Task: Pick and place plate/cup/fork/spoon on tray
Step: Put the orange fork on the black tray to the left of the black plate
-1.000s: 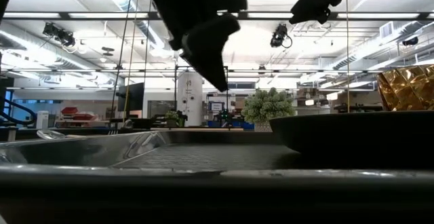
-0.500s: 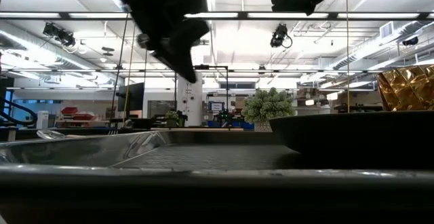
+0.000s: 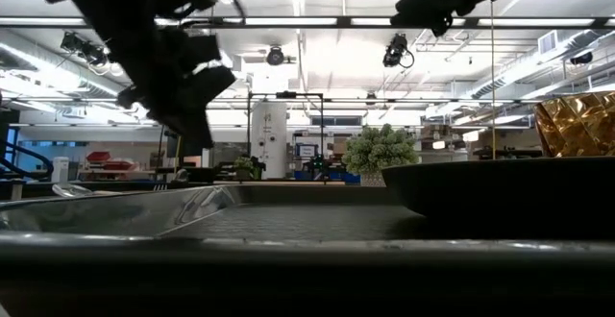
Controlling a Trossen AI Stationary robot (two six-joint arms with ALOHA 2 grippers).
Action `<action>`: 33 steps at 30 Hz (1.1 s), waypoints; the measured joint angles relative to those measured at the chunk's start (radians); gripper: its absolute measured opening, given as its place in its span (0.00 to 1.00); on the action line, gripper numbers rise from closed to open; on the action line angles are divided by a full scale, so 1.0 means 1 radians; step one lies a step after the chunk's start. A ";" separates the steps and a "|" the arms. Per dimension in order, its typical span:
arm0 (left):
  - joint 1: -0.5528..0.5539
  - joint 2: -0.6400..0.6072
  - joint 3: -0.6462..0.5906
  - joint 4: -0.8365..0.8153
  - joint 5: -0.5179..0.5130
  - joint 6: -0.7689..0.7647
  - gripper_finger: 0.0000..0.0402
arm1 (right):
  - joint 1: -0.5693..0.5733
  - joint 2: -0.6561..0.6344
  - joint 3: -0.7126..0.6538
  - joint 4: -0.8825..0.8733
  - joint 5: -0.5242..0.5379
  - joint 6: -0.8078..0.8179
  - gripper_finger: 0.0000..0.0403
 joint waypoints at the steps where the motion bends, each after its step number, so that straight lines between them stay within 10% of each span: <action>1: 0.007 -0.012 -0.014 -0.003 0.002 -0.021 0.12 | 0.012 0.003 0.001 0.002 0.012 -0.009 0.45; 15: 0.117 -0.206 -0.100 -0.046 0.089 -0.228 0.03 | 0.096 0.022 -0.120 0.181 0.055 -0.120 0.45; 33: 0.309 -0.137 -0.100 -0.147 0.464 -0.311 0.39 | 0.092 0.016 -0.147 0.194 0.055 -0.200 0.45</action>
